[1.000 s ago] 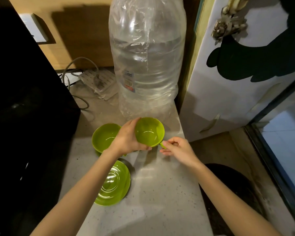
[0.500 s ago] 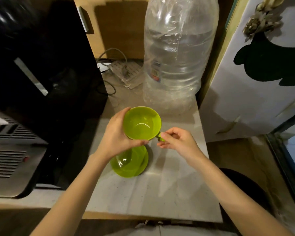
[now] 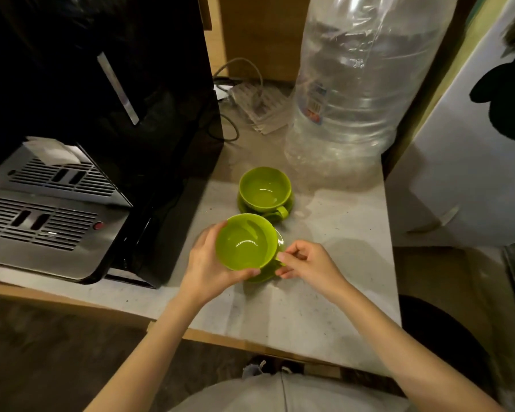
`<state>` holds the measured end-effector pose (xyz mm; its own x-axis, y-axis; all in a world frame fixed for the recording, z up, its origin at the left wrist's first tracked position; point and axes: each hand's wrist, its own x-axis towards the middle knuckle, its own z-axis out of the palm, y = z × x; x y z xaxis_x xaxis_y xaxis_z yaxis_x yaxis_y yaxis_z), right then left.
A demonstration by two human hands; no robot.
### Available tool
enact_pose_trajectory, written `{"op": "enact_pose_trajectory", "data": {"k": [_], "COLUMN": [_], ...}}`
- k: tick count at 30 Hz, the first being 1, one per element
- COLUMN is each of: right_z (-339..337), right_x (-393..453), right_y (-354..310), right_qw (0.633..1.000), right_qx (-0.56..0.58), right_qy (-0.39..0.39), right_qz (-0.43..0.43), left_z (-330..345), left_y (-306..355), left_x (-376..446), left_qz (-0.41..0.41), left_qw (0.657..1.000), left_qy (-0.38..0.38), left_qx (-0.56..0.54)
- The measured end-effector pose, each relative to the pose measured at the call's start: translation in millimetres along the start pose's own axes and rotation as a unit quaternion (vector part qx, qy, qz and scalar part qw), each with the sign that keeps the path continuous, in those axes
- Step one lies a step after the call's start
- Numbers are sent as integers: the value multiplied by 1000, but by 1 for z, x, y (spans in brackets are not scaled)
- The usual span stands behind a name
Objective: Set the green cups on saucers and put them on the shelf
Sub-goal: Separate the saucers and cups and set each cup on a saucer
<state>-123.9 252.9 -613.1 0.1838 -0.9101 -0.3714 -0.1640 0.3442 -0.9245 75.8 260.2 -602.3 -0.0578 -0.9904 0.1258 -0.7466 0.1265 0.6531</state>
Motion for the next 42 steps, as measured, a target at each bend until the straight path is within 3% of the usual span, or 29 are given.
{"op": "enact_pose_trajectory", "data": {"k": [14,21,25,28,32,35,42], "right_z": [-9,-14,-21,-27,-23,-22,-18], "right_x": [4,9,15,27,37,42,48], "right_y": [12,10,0,-8,-17,-17,-6], "right_qw": [999,997,988,986,986,984,981], "right_qx": [-13,-61,-127,-129,-67,-56,-57], "right_qy": [42,24,-1,14,-8,-20,-21], "right_qz": [16,39,82,106,150,165,186], "left_z": [20,21,10,4,-5,-7,-2], "left_y": [-7,-10,-11,-20,-23,-24,-29], "left_x": [6,6,4,11,21,22,21], "left_qz": [4,-7,-104,-185,-372,-386,-338], "left_qw": [1000,999,984,976,888,858,876], "left_qy": [-12,-32,-52,-33,-115,-187,-217], "left_qx": [5,-29,-133,-110,-246,-284,-267]}}
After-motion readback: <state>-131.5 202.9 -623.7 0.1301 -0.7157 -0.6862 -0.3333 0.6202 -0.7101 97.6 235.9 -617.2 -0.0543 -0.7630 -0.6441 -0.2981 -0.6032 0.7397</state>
